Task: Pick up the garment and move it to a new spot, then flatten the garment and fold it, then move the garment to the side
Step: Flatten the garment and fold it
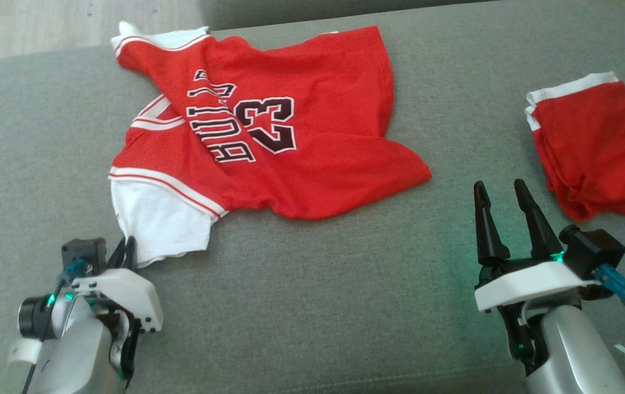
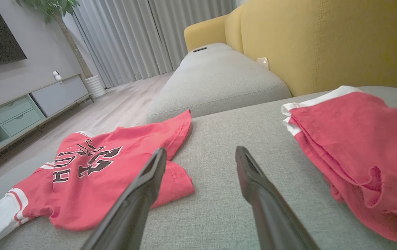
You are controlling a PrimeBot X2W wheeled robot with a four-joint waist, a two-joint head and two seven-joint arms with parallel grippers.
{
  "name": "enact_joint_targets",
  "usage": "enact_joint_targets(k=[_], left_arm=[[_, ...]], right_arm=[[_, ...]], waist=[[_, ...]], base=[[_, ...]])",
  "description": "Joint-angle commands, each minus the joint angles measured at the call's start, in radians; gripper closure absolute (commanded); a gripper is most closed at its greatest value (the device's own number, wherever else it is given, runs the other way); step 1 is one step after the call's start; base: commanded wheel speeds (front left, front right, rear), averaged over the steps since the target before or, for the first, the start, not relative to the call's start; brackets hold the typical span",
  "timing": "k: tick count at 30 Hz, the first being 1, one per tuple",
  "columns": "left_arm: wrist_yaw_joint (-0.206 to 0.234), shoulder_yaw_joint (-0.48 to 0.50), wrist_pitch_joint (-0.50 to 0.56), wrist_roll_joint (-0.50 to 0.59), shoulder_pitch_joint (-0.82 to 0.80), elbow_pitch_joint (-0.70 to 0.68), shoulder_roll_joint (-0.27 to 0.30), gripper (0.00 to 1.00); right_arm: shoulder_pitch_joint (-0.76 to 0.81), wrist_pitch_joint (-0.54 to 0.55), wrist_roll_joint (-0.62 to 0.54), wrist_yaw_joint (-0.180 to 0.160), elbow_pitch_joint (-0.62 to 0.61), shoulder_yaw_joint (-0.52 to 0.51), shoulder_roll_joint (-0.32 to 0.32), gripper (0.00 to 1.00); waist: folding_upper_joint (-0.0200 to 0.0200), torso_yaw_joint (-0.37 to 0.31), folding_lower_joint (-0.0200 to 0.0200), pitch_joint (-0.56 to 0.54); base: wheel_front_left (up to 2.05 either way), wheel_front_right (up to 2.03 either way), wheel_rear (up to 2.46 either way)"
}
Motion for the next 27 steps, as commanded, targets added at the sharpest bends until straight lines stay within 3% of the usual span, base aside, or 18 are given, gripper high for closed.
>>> enact_joint_targets(k=[1, 6, 14, 27], left_arm=[[-0.01, 0.027, -0.044, -0.007, -0.025, -0.033, 0.02, 1.0], [-0.008, 0.042, -0.104, -0.015, -0.031, -0.115, 0.007, 1.0], [0.009, 0.086, -0.119, 0.016, 0.022, -0.374, -0.017, 1.0], [-0.006, 0.102, -0.119, 0.05, 0.047, -0.433, -0.052, 1.0]], right_arm=[[-0.028, -0.003, -0.004, -0.001, -0.022, 0.018, -0.002, 0.0], [-0.034, 0.019, -0.013, -0.001, 0.003, 0.011, -0.002, 0.0], [-0.082, 0.098, -0.026, -0.001, 0.128, 0.0, -0.002, 0.0], [-0.239, 0.133, -0.075, -0.001, 0.366, -0.043, -0.002, 0.0]], waist=[[0.0, 0.01, -0.0001, -0.006], [0.0, 0.031, -0.0001, -0.015], [0.0, 0.085, -0.0001, -0.011], [0.0, 0.152, -0.0001, 0.035]], base=[[0.0, 0.0, 0.0], [0.0, 0.0, 0.0], [0.0, 0.0, 0.0], [0.0, 0.0, 0.0]])
